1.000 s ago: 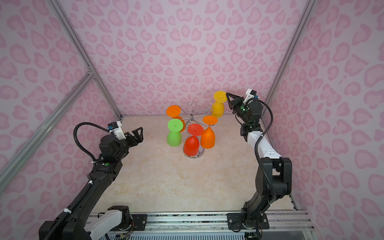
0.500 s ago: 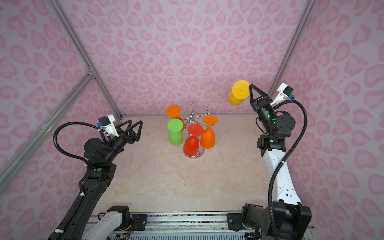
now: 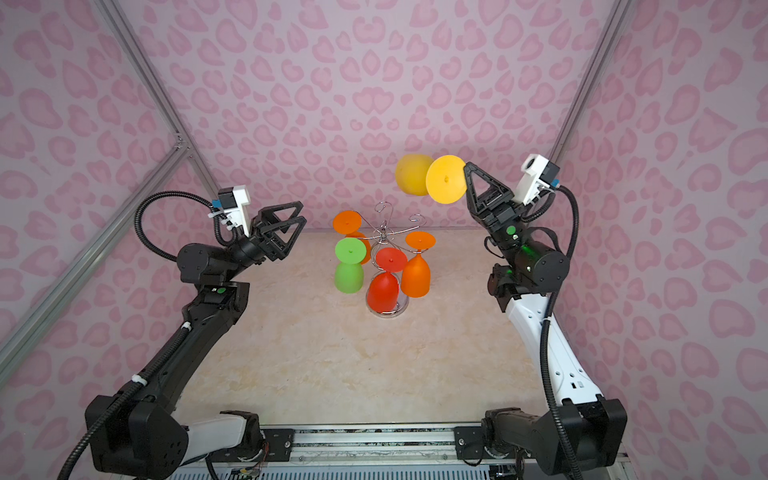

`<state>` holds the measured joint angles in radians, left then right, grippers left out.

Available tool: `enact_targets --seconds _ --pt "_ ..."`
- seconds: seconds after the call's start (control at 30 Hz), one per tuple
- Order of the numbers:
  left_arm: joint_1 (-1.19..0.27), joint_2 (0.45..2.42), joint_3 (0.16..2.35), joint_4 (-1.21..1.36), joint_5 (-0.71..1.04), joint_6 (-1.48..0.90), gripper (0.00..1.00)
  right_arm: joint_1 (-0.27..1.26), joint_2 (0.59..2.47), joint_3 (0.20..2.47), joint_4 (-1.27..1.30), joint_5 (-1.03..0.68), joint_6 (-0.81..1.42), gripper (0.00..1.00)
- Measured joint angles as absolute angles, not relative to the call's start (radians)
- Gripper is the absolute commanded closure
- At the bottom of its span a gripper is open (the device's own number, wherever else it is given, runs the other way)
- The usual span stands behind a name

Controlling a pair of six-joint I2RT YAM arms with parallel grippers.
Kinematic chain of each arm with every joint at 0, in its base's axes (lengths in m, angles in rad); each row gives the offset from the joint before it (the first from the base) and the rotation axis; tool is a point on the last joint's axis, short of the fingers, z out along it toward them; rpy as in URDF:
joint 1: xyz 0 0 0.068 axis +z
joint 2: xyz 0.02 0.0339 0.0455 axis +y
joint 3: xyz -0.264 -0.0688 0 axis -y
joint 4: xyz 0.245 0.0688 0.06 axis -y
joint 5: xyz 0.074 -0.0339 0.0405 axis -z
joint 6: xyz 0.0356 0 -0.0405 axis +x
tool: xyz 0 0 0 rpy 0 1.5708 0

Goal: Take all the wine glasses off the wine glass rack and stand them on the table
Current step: 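Lift the yellow glass off the rack hook with the right gripper, then grasp the yellow glass bowl with the left gripper while the right gripper withdraws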

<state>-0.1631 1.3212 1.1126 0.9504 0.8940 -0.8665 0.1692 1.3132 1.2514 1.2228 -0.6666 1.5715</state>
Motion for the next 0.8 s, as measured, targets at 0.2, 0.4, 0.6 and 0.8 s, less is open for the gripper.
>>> enact_targets --seconds 0.2,0.4,0.6,0.8 --pt "-0.200 1.436 1.200 1.003 0.962 -0.897 0.13 0.271 1.434 1.261 1.406 -0.652 1.697 1.00" --pt "-0.222 1.496 1.236 1.023 1.003 -0.907 0.12 0.331 1.488 1.258 1.485 -0.648 1.755 1.00" --pt "-0.233 1.535 1.258 1.043 1.023 -0.933 0.12 0.367 1.518 1.258 1.521 -0.648 1.771 1.00" --pt "-0.256 1.538 1.261 1.097 1.041 -0.962 0.15 0.384 1.547 1.231 1.521 -0.648 1.779 1.00"
